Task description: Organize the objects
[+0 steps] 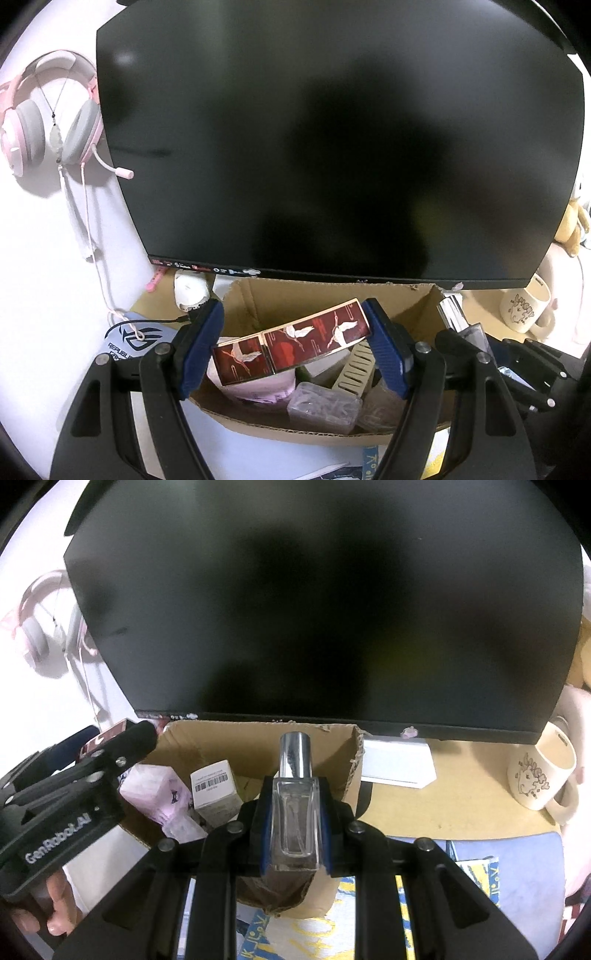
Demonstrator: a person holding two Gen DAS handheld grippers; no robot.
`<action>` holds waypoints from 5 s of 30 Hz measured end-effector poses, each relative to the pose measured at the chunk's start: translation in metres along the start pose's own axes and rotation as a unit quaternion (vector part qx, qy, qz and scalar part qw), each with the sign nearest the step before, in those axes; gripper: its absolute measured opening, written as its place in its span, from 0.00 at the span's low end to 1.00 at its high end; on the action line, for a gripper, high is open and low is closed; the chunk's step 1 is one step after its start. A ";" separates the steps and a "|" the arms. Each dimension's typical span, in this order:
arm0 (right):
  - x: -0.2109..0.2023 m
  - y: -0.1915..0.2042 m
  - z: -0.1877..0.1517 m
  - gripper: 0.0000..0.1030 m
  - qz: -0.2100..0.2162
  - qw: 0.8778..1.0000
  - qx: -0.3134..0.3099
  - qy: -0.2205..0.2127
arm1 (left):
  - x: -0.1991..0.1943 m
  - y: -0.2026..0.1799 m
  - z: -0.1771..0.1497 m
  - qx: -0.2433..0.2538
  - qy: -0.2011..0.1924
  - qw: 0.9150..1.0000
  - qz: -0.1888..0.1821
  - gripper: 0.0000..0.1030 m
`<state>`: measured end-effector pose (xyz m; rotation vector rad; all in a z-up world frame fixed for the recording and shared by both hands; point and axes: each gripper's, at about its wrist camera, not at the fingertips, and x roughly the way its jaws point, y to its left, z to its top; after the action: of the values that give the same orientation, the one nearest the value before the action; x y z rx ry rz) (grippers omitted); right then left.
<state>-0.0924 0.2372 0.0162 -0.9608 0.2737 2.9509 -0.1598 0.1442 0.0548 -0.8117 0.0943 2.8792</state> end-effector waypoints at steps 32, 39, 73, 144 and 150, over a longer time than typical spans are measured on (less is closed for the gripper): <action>0.024 0.031 -0.018 0.22 -0.037 0.994 -0.103 0.032 | 0.057 -0.009 -0.013 -0.026 0.075 0.996 -0.026 0.74; 0.024 0.034 -0.018 0.22 -0.038 0.993 -0.102 0.035 | 0.056 -0.010 -0.012 -0.021 0.076 0.996 -0.039 0.74; -0.051 0.041 -0.031 1.00 -0.029 0.999 -0.025 -0.023 | -0.059 0.030 -0.020 0.011 -0.024 0.998 0.054 1.00; -0.065 0.064 -0.094 1.00 -0.084 0.994 -0.059 -0.036 | -0.085 0.093 -0.120 -0.014 -0.039 0.994 0.103 1.00; -0.069 0.053 -0.092 1.00 -0.081 0.995 -0.043 -0.039 | -0.084 0.092 -0.119 -0.005 -0.040 0.993 0.112 1.00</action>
<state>0.0126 0.1711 -0.0084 -0.8293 0.0626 2.8639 -0.0427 0.0310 -0.0009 -0.7276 0.1717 3.1205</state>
